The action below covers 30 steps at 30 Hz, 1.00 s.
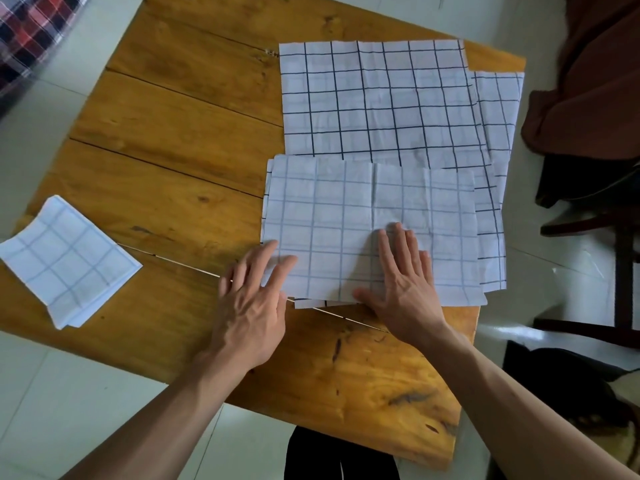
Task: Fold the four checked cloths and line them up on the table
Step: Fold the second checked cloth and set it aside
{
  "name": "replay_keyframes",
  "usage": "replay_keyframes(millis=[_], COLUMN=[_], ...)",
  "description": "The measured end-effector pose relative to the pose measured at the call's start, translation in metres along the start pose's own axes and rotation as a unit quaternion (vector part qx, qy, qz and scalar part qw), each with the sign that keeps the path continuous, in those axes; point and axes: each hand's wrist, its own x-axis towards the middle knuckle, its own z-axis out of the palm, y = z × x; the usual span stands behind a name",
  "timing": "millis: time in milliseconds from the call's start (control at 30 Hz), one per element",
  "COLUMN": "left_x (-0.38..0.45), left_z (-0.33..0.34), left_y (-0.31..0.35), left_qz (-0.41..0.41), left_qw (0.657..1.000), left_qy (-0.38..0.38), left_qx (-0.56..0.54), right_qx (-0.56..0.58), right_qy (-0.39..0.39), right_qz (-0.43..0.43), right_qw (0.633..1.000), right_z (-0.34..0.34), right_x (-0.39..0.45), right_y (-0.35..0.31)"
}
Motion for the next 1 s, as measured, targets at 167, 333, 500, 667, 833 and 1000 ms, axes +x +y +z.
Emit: replay_keyframes(millis=[167,333,500,667,833,1000], left_x=[-0.001,0.003,0.013,0.030,0.033,0.035], left_z=[-0.001,-0.009,-0.016,-0.029,-0.036,-0.039], left_y=[-0.006,-0.008,-0.019,-0.018,-0.002,0.012], left_qz=[-0.014,-0.014,0.053,0.112,0.100,0.117], left_qw=[1.000,0.999,0.998,0.992,0.989,0.981], left_qy=[0.017,0.004,-0.012,-0.054,-0.068,-0.084], left_qx=[-0.013,-0.031,-0.033,0.023,0.083,0.126], right_qx=[0.003,0.018,0.023,-0.007,-0.004,-0.007], right_qy=[-0.001,0.006,0.021,0.005,0.007,0.012], right_qz=[0.002,-0.002,-0.004,-0.023,-0.014,-0.011], right_qw=[1.000,1.000,1.000,1.000,1.000,1.000], right_z=[0.000,-0.002,-0.007,-0.004,-0.003,-0.004], right_x=[0.000,-0.001,-0.001,0.002,0.003,0.001], right_y=[-0.001,-0.002,-0.008,-0.015,-0.016,-0.020])
